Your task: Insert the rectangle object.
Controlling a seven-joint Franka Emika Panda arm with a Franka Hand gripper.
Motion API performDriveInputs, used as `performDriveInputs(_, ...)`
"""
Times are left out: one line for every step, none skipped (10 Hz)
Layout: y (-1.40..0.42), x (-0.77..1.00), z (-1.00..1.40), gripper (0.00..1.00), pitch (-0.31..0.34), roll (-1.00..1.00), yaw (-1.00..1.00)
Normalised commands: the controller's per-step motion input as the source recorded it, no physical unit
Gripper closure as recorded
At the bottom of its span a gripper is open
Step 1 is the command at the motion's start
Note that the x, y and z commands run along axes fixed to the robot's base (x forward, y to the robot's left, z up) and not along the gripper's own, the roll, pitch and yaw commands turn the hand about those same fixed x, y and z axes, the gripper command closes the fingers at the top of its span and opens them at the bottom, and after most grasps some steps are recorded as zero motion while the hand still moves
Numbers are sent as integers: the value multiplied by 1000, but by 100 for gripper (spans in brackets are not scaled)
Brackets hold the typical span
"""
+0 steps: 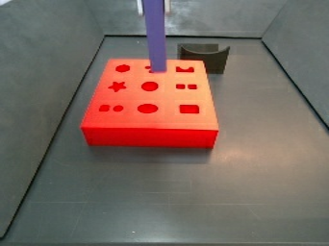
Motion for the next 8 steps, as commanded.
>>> performDriveInputs(-83,483,-569,100,-13,279,-346)
performDriveInputs(0,397,-651,100,29,337,-560)
performDriveInputs(0,197,-511,100,91,293,-654)
performDriveInputs(0,206,-520,100,79,296,-666)
performDriveInputs(0,203,-471,100,129,284,-623)
performDriveInputs(106,180,-303,100,150,239,-634)
performDriveInputs(137,197,-129,100,211,120,-600)
performDriveInputs(163,243,-106,100,86,17,-740)
